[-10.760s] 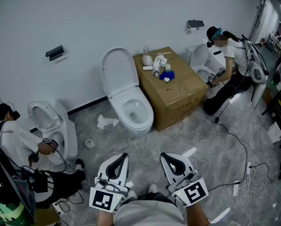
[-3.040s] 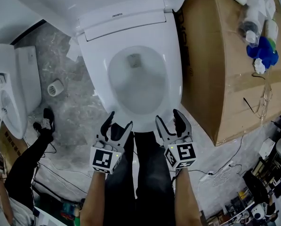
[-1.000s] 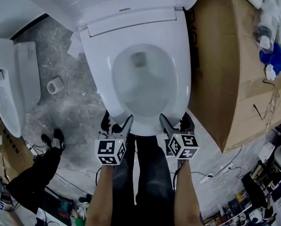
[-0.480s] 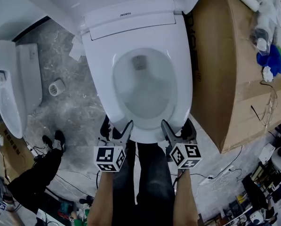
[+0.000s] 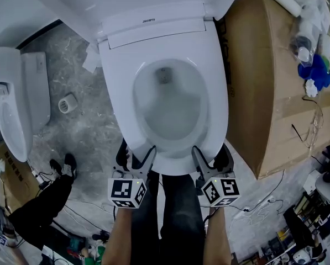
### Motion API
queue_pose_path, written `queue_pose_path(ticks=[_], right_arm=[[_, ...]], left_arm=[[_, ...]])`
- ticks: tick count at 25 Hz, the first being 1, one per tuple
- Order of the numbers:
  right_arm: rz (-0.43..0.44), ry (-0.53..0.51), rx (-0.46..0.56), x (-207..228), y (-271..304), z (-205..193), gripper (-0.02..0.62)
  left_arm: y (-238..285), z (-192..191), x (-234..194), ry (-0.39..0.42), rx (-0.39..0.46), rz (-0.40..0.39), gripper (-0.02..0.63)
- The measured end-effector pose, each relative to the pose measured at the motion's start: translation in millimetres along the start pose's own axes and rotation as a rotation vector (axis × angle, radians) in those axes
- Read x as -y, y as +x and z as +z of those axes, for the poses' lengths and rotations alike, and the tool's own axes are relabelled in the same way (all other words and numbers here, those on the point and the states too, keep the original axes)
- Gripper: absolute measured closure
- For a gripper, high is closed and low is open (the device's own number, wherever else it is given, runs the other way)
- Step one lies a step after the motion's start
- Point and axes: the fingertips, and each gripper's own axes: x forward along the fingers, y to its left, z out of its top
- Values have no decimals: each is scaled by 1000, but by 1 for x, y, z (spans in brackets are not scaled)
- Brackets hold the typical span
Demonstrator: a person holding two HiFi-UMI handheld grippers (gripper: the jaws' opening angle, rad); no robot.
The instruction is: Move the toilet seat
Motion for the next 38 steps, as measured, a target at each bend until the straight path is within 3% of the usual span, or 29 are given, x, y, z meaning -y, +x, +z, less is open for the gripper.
queue_pose_path(ticks=[15,32,38], right_arm=[[58,10,88,-26,-34,46,186],[94,142,236,-47,-61,100,186],[114,182,283,-53,-67,117,187]], left_arm=[[-30,42,11,-58,85,-25,212],[-60,93,15,-165,237,16,213],[-70,112,19,-127,283,27,215]])
